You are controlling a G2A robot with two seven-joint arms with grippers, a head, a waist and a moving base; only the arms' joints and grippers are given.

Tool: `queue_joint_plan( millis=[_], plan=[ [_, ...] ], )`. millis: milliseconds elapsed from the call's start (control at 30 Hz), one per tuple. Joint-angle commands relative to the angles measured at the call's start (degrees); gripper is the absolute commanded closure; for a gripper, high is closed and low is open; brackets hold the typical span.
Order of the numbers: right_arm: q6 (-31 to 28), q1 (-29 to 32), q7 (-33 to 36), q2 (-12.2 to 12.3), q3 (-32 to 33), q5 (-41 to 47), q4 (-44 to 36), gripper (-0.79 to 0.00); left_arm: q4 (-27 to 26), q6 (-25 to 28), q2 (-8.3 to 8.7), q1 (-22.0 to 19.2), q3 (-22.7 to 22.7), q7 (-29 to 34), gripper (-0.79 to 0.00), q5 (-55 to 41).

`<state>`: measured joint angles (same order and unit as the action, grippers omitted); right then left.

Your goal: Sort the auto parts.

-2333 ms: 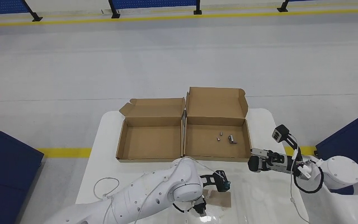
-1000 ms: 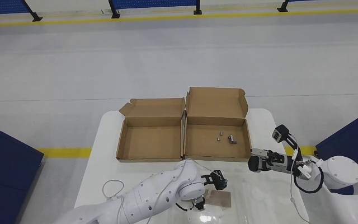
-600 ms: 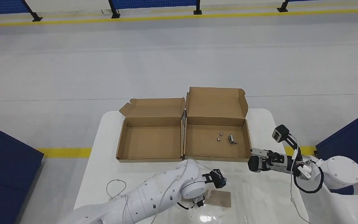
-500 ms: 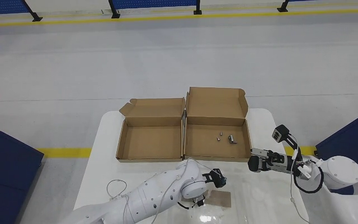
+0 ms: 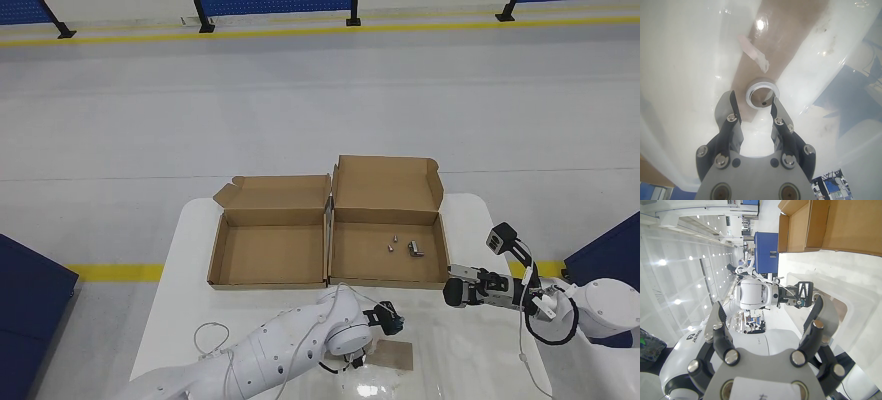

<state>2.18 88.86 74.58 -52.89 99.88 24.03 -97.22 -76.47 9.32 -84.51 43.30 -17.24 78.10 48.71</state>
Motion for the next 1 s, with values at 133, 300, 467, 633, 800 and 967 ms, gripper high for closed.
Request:
queue_joint_plan(
  millis=[133,300,467,633,800,967],
  plan=[
    [-0.01,0.01,0.00,0.00,0.00,0.01,0.00,-0.785,-0.11,0.11,0.01,0.31,-0.65,-0.52,-0.326,1.45],
    [-0.01,0.01,0.00,0.00,0.00,0.01,0.00,-0.785,-0.06,0.19,-0.02,0.88,-0.81,0.25,-0.329,2.23],
    [-0.01,0.01,0.00,0.00,0.00,0.01,0.00,-0.785,0.64,0.66,-0.47,1.09,-0.79,0.13,-0.332,2.38],
    [-0.01,0.01,0.00,0.00,0.00,0.01,0.00,-0.785,1.16,0.87,-0.88,1.22,-0.96,-0.17,-0.339,2.59],
    [-0.01,0.01,0.00,0.00,0.00,0.01,0.00,-0.785,0.79,0.20,-1.05,1.33,-1.41,-0.42,-0.339,3.69],
    [-0.01,0.01,0.00,0.00,0.00,0.01,0.00,-0.785,-0.28,0.02,-0.88,1.79,-1.99,0.38,-0.336,4.61]
  ],
)
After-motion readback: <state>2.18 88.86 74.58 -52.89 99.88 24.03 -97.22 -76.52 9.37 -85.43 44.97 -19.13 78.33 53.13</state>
